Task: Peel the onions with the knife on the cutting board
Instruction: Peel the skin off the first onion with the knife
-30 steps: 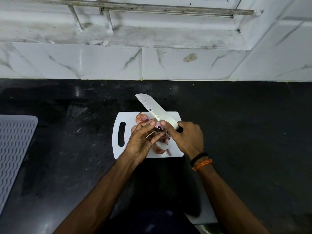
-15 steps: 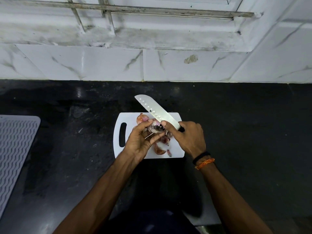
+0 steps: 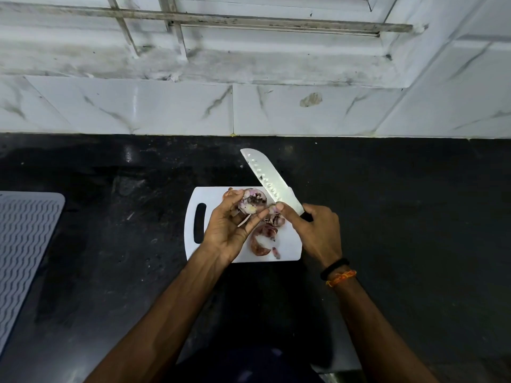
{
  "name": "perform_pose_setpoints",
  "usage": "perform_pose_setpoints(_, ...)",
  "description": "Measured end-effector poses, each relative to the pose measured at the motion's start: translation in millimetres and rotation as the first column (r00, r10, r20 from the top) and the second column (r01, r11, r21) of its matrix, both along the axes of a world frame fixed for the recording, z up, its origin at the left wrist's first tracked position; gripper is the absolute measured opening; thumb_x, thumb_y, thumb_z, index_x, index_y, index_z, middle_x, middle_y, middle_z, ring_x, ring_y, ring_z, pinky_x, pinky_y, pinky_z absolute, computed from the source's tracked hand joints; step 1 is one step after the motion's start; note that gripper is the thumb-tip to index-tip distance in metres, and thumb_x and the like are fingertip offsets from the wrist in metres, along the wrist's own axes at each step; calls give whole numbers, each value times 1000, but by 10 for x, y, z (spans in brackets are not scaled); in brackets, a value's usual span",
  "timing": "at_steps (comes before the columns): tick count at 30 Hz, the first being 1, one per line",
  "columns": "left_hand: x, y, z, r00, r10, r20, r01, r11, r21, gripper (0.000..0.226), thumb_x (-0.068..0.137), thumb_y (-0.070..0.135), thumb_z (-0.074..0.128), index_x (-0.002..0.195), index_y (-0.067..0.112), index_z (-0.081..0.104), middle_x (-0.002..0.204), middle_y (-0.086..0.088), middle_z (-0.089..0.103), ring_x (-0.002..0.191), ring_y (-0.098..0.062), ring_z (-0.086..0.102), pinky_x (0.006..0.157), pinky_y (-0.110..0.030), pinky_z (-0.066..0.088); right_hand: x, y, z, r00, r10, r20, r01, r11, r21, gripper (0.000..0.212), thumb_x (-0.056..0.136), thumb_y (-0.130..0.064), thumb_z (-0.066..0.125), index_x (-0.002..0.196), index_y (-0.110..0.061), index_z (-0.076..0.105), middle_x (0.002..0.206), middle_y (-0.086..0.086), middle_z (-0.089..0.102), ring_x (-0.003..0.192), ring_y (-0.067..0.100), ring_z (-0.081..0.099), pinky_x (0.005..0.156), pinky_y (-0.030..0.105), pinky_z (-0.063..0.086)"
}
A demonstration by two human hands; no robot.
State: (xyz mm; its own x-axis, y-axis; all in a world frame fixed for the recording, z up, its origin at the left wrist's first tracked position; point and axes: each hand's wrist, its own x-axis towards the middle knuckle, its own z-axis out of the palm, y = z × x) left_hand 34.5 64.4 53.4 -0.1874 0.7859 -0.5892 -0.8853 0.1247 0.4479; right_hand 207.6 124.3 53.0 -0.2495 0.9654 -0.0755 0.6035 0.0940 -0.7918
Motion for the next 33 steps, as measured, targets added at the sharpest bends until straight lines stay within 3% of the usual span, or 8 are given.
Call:
perform_pose_setpoints(4,14,-14,-18,999,9,49,-10,1000,9,37,81,15,75,113,10,59,114,-21,71,107,-36,70,90,-50,58,1,15,31,997,26,68,-23,999,-37,60,74,-73,63,68,-14,69,60,2,64,49,8,52,47,25,33)
perform_pose_setpoints(8,30,-31,-20,1000,-2,28,2,1000,-1,21,87,14,72,106,10,64,110,-18,72,107,-34,69,91,-51,57,-15,21,-7,994,0,110,1,1000,-11,57,83,-67,61,55,-18,52,49,-4,49,45,10,44,49,29,31)
perform_pose_setpoints(12,42,-27,-22,1000,-11,-7,11,1000,-24,5,90,12,69,94,10,72,107,-16,73,113,-33,67,101,-52,51,-47,31,-6,984,37,176,-44,998,37,57,84,-71,53,65,-19,65,49,-7,51,46,9,48,50,24,30)
perform_pose_setpoints(19,21,-27,-38,998,-48,-40,47,999,-23,5,89,11,70,88,12,74,106,-15,73,112,-33,68,101,-52,52,-47,42,25,975,65,214,-90,990,107,54,89,-65,55,66,-17,65,50,-7,51,46,9,49,49,22,28)
perform_pose_setpoints(22,44,-33,-29,993,-80,-85,77,996,-35,17,88,11,69,76,14,80,101,-15,74,100,-28,71,97,-49,55,-77,36,51,973,74,217,-103,986,127,57,89,-68,51,62,-19,59,47,-8,46,45,8,45,49,23,26)
perform_pose_setpoints(25,47,-37,-28,993,-85,-85,82,996,-42,15,87,12,69,77,11,81,100,-17,74,96,-28,72,95,-47,56,-111,39,52,977,69,202,-103,981,162,72,83,-82,40,58,-17,57,45,-7,44,42,10,44,48,22,25)
perform_pose_setpoints(29,41,-42,-16,992,-88,-87,84,995,-57,14,87,11,69,79,10,81,98,-16,74,94,-26,72,90,-46,59,-119,61,8,970,45,237,-91,978,187,69,81,-82,47,52,-19,55,42,-6,41,40,10,42,47,23,25)
perform_pose_setpoints(33,55,-44,-36,995,-49,-82,41,994,-100,14,89,12,69,100,5,74,101,-16,74,98,-27,72,87,-46,60,-120,56,2,963,99,251,-144,975,171,69,79,-83,45,50,-21,53,41,-8,41,40,9,42,47,21,26)
